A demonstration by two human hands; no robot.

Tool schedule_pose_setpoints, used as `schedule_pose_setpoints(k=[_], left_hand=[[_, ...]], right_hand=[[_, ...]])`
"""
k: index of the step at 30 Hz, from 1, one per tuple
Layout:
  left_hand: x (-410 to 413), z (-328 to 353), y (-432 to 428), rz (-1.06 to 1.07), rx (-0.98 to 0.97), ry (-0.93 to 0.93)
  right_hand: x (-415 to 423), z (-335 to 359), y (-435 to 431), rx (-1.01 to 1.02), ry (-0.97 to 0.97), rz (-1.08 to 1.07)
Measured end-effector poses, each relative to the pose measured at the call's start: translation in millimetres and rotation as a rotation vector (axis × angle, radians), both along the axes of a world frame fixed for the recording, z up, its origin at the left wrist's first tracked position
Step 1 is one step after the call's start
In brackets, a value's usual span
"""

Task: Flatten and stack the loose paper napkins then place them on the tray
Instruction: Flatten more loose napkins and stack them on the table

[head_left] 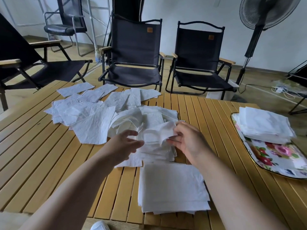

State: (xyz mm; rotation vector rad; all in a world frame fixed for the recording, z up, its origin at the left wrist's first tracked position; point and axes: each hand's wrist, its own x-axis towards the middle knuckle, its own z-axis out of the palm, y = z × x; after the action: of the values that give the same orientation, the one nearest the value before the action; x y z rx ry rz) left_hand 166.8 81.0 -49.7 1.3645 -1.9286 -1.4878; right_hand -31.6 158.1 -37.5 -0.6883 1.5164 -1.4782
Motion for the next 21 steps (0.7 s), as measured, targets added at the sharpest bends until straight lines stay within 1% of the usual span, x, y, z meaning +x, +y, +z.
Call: schedule_pose_setpoints(k=[1, 2, 3, 5, 7, 8, 10, 13, 15, 18, 21], left_hand=[[-2, 3, 2, 0.009, 0.111, 0.085], [-5, 5, 5, 0.000, 0.226, 0.152], [-8, 8, 8, -0.012, 0.327, 0.210], [-16, 12, 13, -0.011, 0.437, 0.319], [-22, 14, 18, 0.032, 0.424, 0.357], [-24, 13, 19, 0.037, 0.386, 0.330], [-25, 11, 22, -0.012, 0.286, 0.197], [-21, 9, 28, -0.206, 0.173, -0.046], [-20, 7, 32, -0.332, 0.142, -0.162], [-21, 1, 36, -0.414, 0.112, -0.283], [-25, -5, 37, -0.458, 0.053, -0.381]], right_hand=[[-1, 4, 6, -0.045, -0.187, 0.019], [-1, 9, 12, -0.062, -0.302, 0.041], [-2, 12, 18, -0.060, -0.360, 0.062], [-5, 16, 29, -0.026, -0.365, 0.116], [-11, 19, 40, 0.088, -0.231, 0.199], [-14, 19, 46, 0.168, -0.130, 0.258], [-18, 19, 56, 0.318, 0.065, 0.351], [-25, 17, 66, 0.488, 0.382, 0.430], [-30, 15, 70, 0.610, 0.547, 0.566], [-30, 12, 71, 0.798, 0.655, 0.708], [-24, 7, 64, 0.910, 0.691, 0.737]])
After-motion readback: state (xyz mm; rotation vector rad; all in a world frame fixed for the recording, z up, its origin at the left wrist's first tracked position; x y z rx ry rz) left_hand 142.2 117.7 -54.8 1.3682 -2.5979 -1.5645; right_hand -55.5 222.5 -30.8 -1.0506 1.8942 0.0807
